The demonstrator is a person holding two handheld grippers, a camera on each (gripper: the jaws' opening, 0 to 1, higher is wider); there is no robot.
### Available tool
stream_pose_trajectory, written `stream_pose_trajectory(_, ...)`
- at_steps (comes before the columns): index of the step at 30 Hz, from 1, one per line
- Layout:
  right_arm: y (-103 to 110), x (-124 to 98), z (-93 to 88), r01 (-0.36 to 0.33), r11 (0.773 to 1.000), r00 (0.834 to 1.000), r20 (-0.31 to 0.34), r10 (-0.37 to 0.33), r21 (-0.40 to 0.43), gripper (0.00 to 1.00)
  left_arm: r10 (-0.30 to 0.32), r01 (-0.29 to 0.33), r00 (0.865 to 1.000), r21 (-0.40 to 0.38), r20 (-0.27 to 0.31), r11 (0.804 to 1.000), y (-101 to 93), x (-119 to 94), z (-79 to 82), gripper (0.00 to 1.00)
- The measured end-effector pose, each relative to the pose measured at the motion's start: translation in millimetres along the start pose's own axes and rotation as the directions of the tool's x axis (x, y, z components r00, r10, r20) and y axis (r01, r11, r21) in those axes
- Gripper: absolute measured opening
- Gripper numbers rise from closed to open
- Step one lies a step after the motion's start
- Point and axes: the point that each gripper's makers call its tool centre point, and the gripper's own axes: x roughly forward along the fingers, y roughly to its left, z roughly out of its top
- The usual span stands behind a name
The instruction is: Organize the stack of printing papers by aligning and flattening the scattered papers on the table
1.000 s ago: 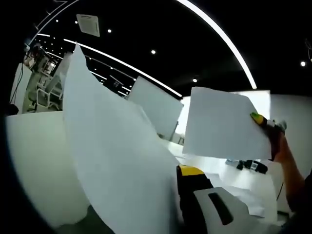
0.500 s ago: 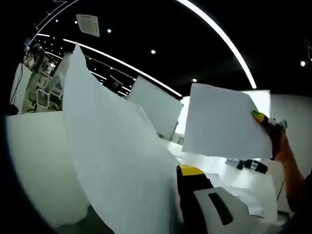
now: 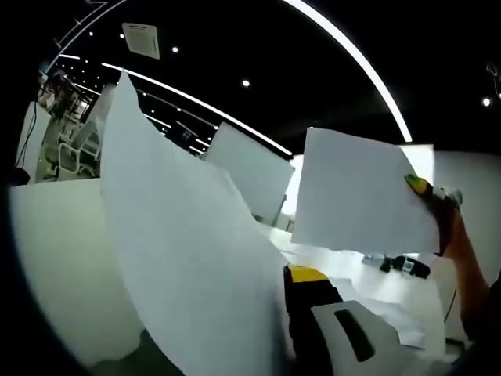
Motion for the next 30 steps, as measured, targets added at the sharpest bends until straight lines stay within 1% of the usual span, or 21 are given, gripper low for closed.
stream_pose_trajectory(30, 13, 4, 5.3, -0.027, 1.0, 1.0, 0.008, 0.027, -0.012, 0.0, -0.003, 0.003, 1.0, 0.0, -0.002, 1.0, -0.8, 0, -0.2, 0.2)
